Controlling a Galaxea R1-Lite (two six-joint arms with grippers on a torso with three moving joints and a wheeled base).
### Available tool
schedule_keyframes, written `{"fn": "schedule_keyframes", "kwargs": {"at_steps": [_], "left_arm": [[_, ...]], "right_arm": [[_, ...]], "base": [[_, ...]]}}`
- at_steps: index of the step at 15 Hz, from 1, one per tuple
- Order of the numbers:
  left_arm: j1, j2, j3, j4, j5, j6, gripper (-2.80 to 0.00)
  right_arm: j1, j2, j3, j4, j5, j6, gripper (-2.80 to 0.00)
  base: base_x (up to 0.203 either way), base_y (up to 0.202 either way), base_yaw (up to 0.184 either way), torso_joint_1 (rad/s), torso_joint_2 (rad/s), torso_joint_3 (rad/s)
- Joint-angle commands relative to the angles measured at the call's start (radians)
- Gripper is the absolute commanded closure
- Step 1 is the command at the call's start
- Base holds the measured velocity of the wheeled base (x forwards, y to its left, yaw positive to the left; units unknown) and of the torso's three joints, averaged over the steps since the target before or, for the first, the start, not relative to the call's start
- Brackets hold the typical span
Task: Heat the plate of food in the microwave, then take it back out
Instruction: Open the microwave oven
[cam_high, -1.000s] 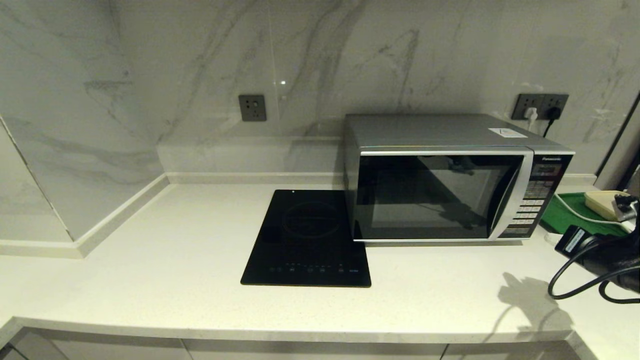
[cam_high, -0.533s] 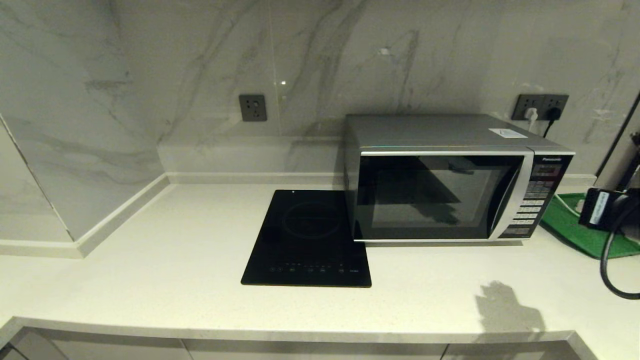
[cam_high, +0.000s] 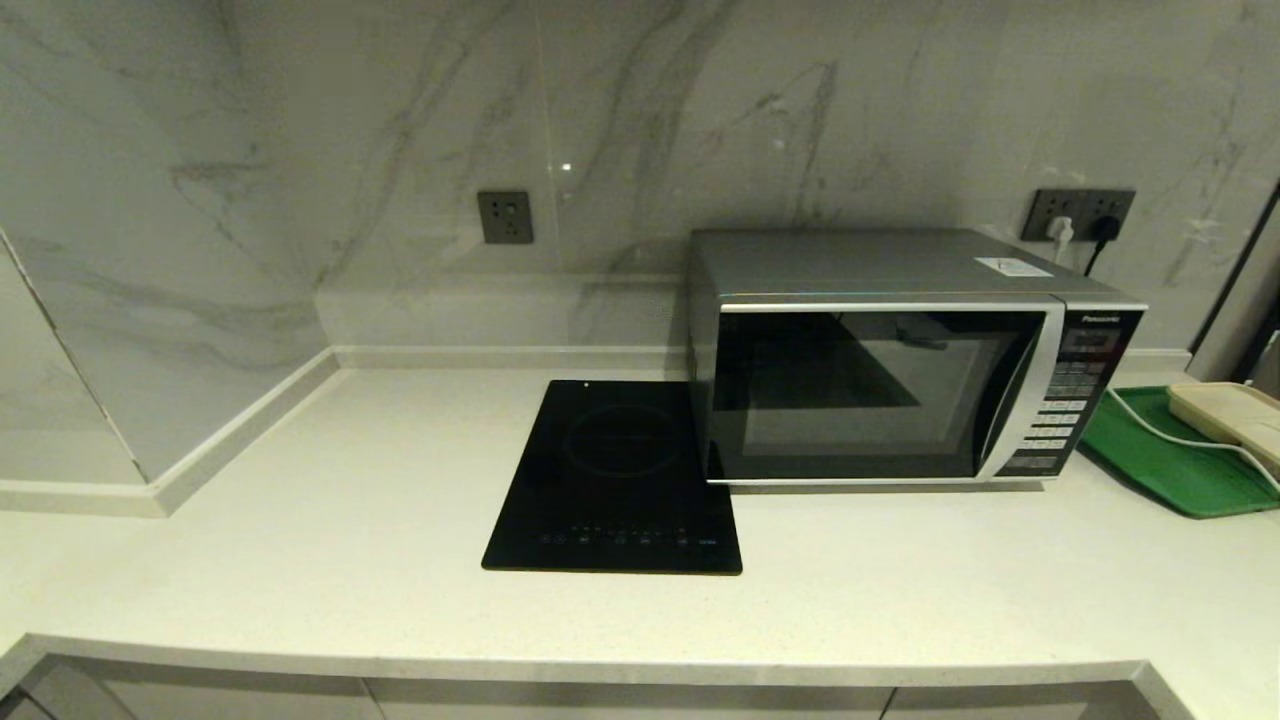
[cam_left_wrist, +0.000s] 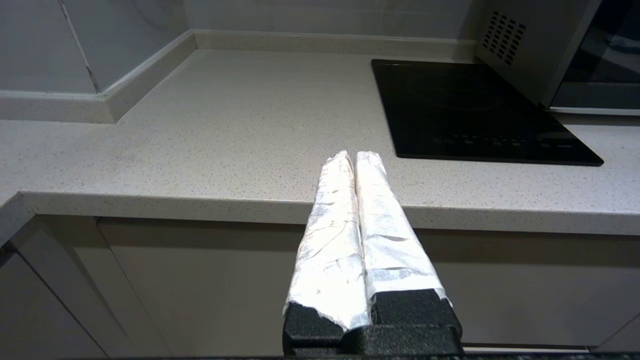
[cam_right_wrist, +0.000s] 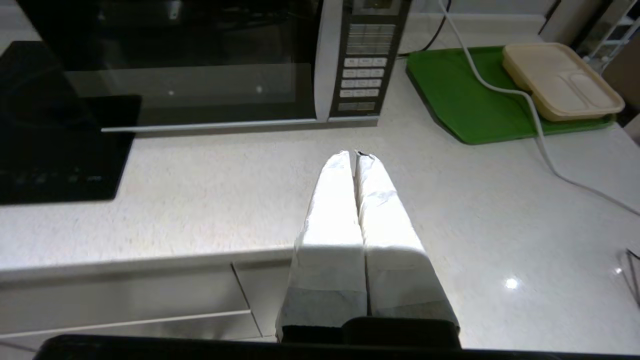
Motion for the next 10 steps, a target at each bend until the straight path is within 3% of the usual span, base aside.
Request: {"fn": "schedule_keyframes", "kwargs": {"at_steps": [1,4,8,9,10], "left_arm": [[0.001,-0.002,0.000,-0.001,0.001,-0.001,0.00],[0.001,0.000,0.000,-0.001,0.001,-0.001,0.00],[0.000,-0.002,0.000,-0.001,0.001,-0.001,0.00],[0.001,0.000,0.000,-0.001,0.001,-0.001,0.00],[0.001,0.000,0.000,-0.001,0.001,-0.001,0.00]], "right_arm": [[0.004,-0.253,-0.004,0.138,0.001,-0.005,0.00],[-0.070,-0.419,0.004,0.265,0.004,-0.008,0.00],[-0.110,-0.607,0.052,0.304,0.034,-0.010,0.00],[-0.111,-0.652,0.060,0.303,0.059,-0.012,0.00],[-0.114,-0.703,0.070,0.302,0.138,-0.013,0.00]], "base": [[0.000,0.000,0.000,0.000,0.00,0.000],[0.000,0.000,0.000,0.000,0.00,0.000],[0.000,0.000,0.000,0.000,0.00,0.000],[0.000,0.000,0.000,0.000,0.00,0.000],[0.000,0.000,0.000,0.000,0.00,0.000]]}}
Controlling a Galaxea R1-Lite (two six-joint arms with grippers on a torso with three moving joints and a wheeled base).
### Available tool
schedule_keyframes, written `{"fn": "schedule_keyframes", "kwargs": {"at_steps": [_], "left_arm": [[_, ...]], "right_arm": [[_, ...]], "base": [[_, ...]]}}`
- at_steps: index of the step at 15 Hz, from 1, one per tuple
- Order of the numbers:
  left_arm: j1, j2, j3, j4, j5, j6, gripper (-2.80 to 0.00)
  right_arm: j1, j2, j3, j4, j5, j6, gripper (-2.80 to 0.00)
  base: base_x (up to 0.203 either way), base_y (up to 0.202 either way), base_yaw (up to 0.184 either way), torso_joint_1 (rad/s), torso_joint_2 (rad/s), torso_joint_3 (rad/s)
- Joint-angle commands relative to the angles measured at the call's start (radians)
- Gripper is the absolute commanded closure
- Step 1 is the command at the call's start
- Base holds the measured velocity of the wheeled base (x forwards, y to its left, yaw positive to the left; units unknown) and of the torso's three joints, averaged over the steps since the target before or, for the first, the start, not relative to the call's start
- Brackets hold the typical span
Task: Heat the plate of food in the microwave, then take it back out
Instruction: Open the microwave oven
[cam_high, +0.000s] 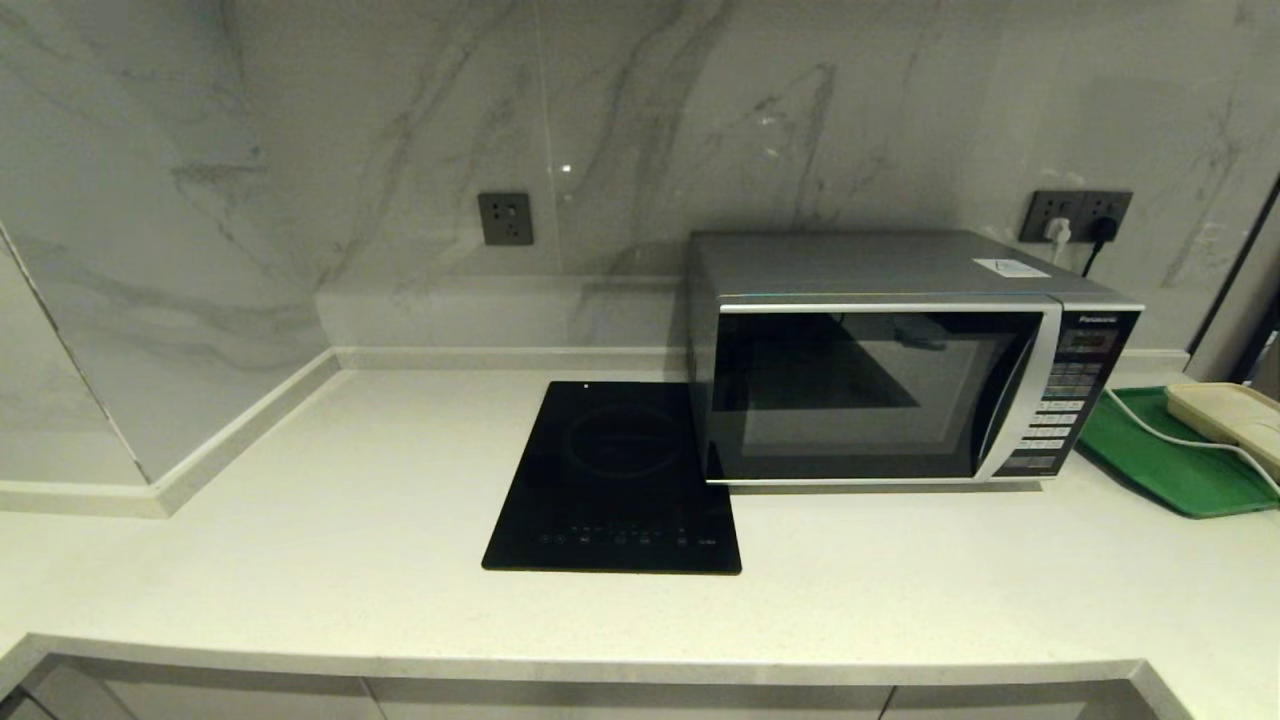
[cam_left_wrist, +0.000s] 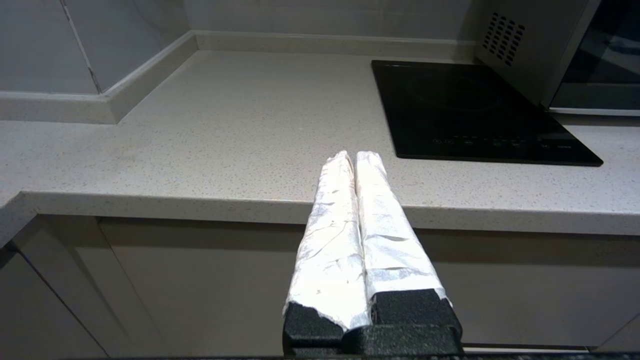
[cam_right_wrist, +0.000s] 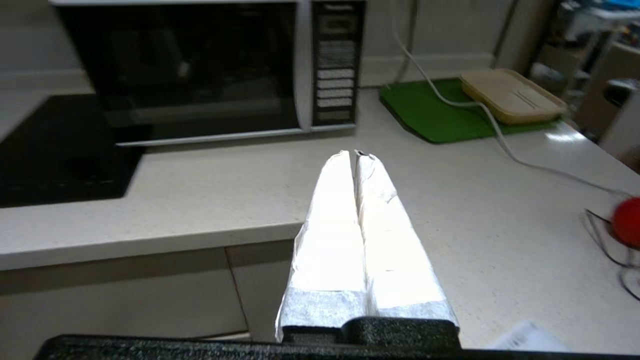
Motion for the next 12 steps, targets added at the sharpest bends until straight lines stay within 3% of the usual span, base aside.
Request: {"fn": "schedule_keyframes", "kwargs": {"at_steps": [1,4,8,10,12], "left_arm": [[-0.001,0.000,0.000,0.000,0.000,-0.001,0.00],[0.001,0.000,0.000,0.000,0.000,-0.001,0.00],[0.001,0.000,0.000,0.000,0.000,-0.001,0.00],[-0.001,-0.001,0.000,0.000,0.000,-0.001,0.00],[-0.001,-0.001,0.000,0.000,0.000,-0.001,0.00]], "right_arm": [[-0.007,-0.163,0.053,0.002,0.137,-0.002,0.00],[-0.009,-0.184,0.270,-0.114,0.187,0.007,0.00],[-0.009,-0.186,0.677,-0.568,0.191,-0.007,0.00],[-0.009,-0.186,0.811,-0.746,0.190,-0.011,0.00],[-0.010,-0.186,0.838,-0.718,0.192,-0.014,0.00]], "base": [[0.000,0.000,0.000,0.000,0.00,0.000],[0.000,0.000,0.000,0.000,0.00,0.000],[0.000,0.000,0.000,0.000,0.00,0.000],[0.000,0.000,0.000,0.000,0.00,0.000],[0.000,0.000,0.000,0.000,0.00,0.000]]}}
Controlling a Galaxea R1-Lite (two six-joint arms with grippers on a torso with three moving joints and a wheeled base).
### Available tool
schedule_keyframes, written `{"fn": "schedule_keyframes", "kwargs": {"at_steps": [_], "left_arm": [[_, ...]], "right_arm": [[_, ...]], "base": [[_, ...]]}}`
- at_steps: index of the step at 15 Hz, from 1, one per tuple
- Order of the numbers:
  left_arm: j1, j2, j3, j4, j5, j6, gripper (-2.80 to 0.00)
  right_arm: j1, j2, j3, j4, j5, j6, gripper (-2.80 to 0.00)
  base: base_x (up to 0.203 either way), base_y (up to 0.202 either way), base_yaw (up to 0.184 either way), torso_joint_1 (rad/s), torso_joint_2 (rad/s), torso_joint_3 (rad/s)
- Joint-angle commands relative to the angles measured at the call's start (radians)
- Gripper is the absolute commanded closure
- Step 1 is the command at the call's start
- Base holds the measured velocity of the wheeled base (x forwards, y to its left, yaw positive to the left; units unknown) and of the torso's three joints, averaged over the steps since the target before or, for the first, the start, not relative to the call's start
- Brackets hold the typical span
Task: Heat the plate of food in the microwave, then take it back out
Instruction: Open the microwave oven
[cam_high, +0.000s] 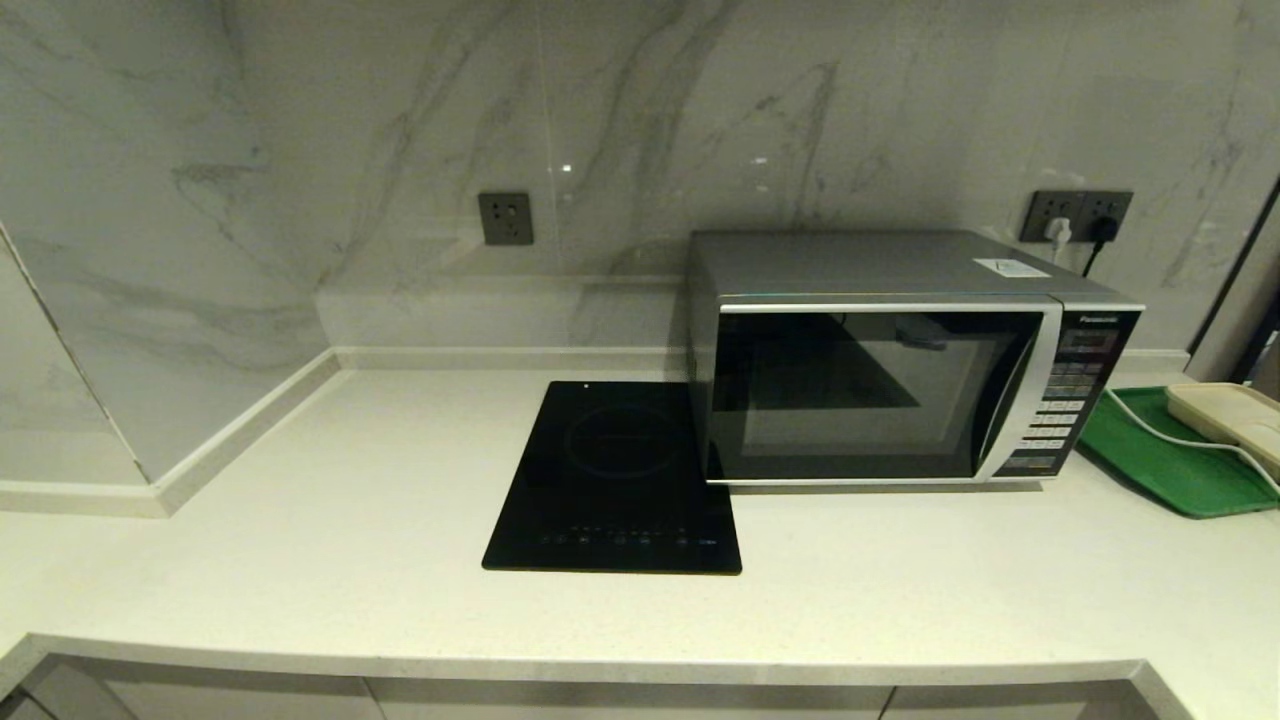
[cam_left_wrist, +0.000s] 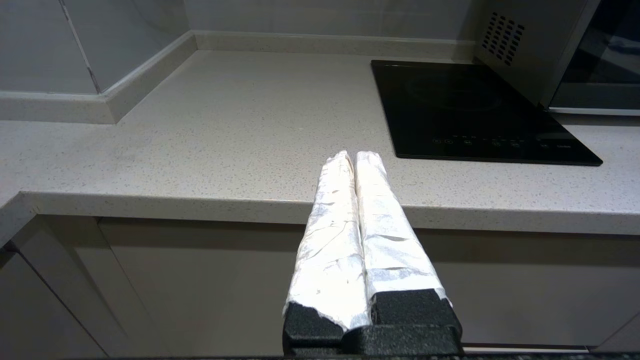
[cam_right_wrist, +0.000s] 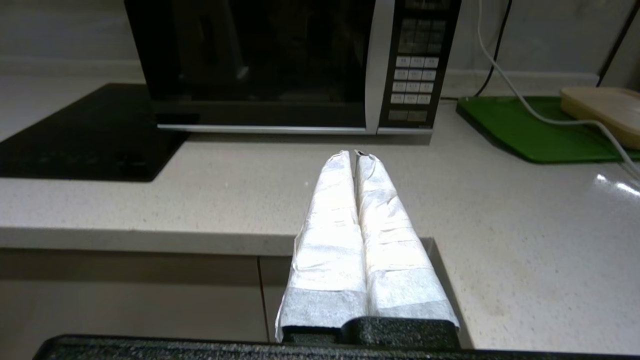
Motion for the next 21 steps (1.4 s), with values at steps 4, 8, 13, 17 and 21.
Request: {"fn": "schedule_keyframes", "kwargs": {"at_steps": [4,8,13,17,21], "left_arm": [[0.001,-0.002,0.000,0.000,0.000,-0.001,0.00],[-0.001,-0.002,0.000,0.000,0.000,-0.001,0.00],[-0.001,0.000,0.000,0.000,0.000,-0.001,0.00],[0.001,0.000,0.000,0.000,0.000,-0.001,0.00],[-0.001,0.000,0.000,0.000,0.000,-0.001,0.00]], "right_arm": [[0.001,0.002,0.032,0.078,0.016,-0.036,0.00],[0.001,0.003,0.033,0.077,0.010,0.005,0.00],[0.001,0.002,0.033,0.075,0.007,0.052,0.00],[0.001,0.002,0.029,0.081,0.002,0.029,0.00],[0.001,0.120,-0.269,0.182,-0.022,0.032,0.00]], "base": [[0.000,0.000,0.000,0.000,0.00,0.000],[0.000,0.000,0.000,0.000,0.00,0.000],[0.000,0.000,0.000,0.000,0.00,0.000],[0.000,0.000,0.000,0.000,0.00,0.000],[0.000,0.000,0.000,0.000,0.00,0.000]]}}
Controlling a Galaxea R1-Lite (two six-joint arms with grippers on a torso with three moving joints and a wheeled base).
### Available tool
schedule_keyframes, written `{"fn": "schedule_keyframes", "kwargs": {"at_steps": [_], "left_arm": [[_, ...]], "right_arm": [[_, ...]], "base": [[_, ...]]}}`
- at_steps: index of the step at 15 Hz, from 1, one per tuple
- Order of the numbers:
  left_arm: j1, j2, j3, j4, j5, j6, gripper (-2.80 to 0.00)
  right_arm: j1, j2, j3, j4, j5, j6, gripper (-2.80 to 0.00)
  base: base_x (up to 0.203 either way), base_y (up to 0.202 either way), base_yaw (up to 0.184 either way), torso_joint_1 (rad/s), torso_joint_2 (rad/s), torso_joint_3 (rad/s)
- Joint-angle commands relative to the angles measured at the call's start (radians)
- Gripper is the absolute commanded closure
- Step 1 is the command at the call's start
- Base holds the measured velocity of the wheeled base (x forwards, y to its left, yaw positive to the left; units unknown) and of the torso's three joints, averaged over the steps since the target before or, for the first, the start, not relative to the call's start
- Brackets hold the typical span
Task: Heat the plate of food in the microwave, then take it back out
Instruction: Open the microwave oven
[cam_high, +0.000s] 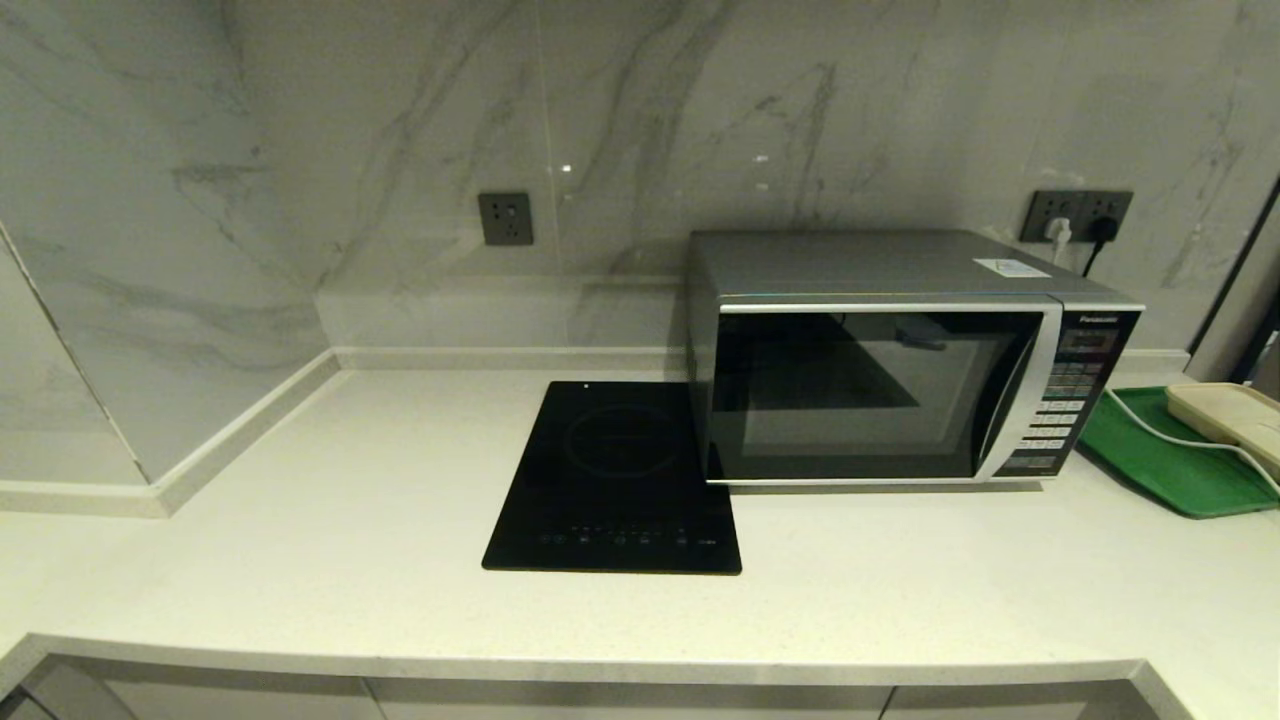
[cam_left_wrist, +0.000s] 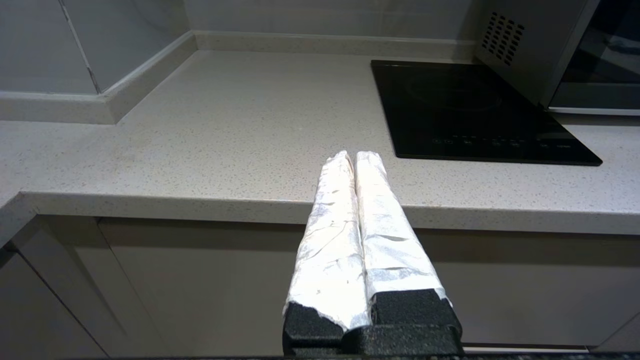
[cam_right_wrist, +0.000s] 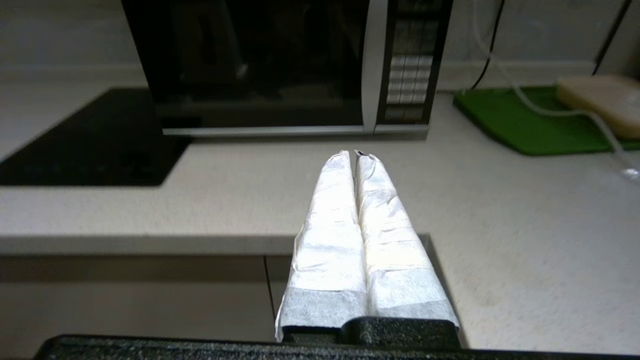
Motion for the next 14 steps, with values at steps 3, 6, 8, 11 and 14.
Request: {"fn": "schedule_keyframes", "kwargs": {"at_steps": [3,6,8,11,14], "left_arm": [[0.001,-0.001,0.000,0.000,0.000,-0.001,0.00],[0.000,-0.002,0.000,0.000,0.000,-0.001,0.00],[0.000,0.000,0.000,0.000,0.000,-0.001,0.00],[0.001,0.000,0.000,0.000,0.000,-0.001,0.00],[0.001,0.000,0.000,0.000,0.000,-0.001,0.00]], "right_arm": [[-0.015,0.346,-0.460,0.223,-0.153,-0.027,0.00],[-0.043,0.643,-0.615,0.286,-0.334,-0.059,0.00],[-0.061,0.804,-0.664,0.285,-0.469,-0.107,0.00],[-0.031,0.996,-0.702,0.200,-0.534,-0.153,0.00],[0.031,1.187,-0.714,0.029,-0.560,-0.156,0.00]], "base": [[0.000,0.000,0.000,0.000,0.00,0.000],[0.000,0.000,0.000,0.000,0.00,0.000],[0.000,0.000,0.000,0.000,0.00,0.000],[0.000,0.000,0.000,0.000,0.00,0.000],[0.000,0.000,0.000,0.000,0.00,0.000]]}}
